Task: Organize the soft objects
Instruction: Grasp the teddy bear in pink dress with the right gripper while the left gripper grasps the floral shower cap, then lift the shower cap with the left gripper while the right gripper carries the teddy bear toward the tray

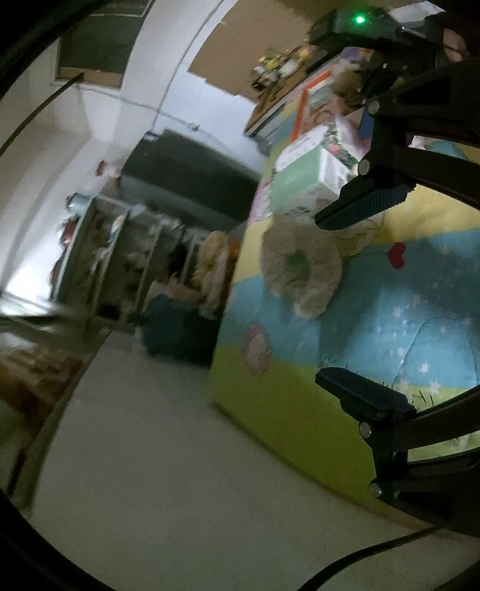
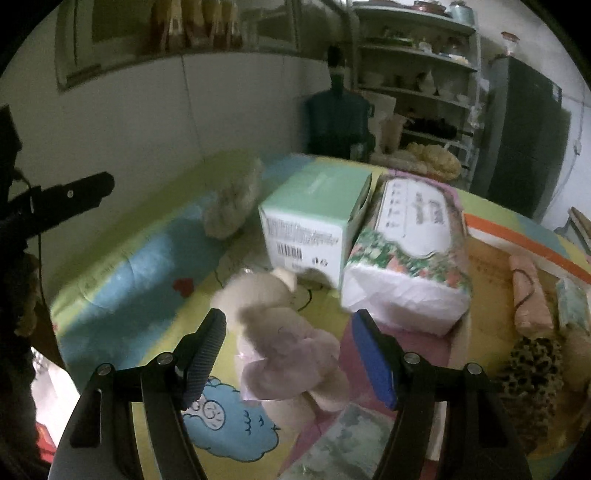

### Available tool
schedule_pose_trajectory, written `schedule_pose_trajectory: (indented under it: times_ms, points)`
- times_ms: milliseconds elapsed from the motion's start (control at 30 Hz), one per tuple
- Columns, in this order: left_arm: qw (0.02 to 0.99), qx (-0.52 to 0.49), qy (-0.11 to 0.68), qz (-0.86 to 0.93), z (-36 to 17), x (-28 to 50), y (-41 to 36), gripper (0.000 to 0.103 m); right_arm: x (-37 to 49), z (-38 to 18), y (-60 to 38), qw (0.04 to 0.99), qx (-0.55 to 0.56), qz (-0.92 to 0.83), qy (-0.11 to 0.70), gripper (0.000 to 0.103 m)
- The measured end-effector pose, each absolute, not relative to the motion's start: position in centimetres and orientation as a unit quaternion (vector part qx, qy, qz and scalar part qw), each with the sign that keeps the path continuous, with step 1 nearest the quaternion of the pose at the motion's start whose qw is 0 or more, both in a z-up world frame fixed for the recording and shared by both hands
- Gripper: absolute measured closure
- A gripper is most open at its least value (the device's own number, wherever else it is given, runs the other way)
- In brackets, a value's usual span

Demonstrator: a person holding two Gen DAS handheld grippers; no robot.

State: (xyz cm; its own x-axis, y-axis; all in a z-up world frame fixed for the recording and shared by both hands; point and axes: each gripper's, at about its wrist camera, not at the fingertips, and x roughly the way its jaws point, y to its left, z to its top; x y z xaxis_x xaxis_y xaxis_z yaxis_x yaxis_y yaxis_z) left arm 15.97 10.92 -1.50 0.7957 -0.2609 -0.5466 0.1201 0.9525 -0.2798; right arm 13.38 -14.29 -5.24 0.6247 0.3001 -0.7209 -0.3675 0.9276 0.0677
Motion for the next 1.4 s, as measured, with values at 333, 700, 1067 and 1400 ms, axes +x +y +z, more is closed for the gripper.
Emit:
schedule_pose_trajectory:
  times_ms: [333, 700, 1067, 1400]
  points:
    - [0.926, -0.09, 0.349, -0.114, -3.9, 20.8, 8.6, 0.026, 14.6, -7.0, -12.6, 0.889, -0.07, 0.178, 0.416, 0.033]
    - [0.91, -0.058, 0.394, -0.118, -6.2, 26.5, 7.0, 0.026, 14.6, -6.9, -11.7, 0.884, -0.059, 0.202, 0.416, 0.062]
    - [0.895, -0.047, 0.427, -0.121, -8.1, 28.6, 6.2, 0.085, 14.8, -6.9, -12.2, 0.884, -0.039, 0.205, 0.418, 0.062]
    - [0.908, -0.072, 0.397, -0.117, -7.1, 27.4, 7.0, 0.093, 13.8, -5.3, -12.7, 0.893, -0.031, 0.217, 0.392, 0.062]
